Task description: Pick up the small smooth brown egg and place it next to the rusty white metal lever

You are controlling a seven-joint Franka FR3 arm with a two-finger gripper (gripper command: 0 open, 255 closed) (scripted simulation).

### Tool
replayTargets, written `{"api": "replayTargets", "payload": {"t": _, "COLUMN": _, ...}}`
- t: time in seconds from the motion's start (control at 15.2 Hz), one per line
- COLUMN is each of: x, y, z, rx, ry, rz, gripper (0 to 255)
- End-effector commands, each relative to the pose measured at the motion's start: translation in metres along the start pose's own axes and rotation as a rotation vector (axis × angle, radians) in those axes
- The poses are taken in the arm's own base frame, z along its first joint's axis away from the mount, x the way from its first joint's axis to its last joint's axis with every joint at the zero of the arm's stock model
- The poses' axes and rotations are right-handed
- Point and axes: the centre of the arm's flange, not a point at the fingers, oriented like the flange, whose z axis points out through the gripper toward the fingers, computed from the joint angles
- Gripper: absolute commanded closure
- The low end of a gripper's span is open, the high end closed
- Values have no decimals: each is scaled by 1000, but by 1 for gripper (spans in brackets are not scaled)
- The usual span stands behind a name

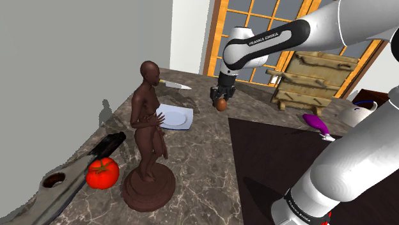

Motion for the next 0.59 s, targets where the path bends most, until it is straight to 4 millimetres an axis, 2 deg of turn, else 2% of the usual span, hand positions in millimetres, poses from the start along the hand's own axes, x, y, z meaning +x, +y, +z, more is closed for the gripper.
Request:
{"api": "replayTargets", "payload": {"t": 0.0, "x": 0, "y": -1, "z": -11, "rx": 0, "ry": 0, "rz": 0, "gripper": 255}}
{"api": "replayTargets", "payload": {"t": 0.4, "x": 1, "y": -2, "z": -40, "rx": 0, "ry": 0, "rz": 0, "gripper": 255}}
{"api": "replayTargets", "payload": {"t": 0.53, "x": -3, "y": -28, "z": -40, "rx": 0, "ry": 0, "rz": 0, "gripper": 255}}
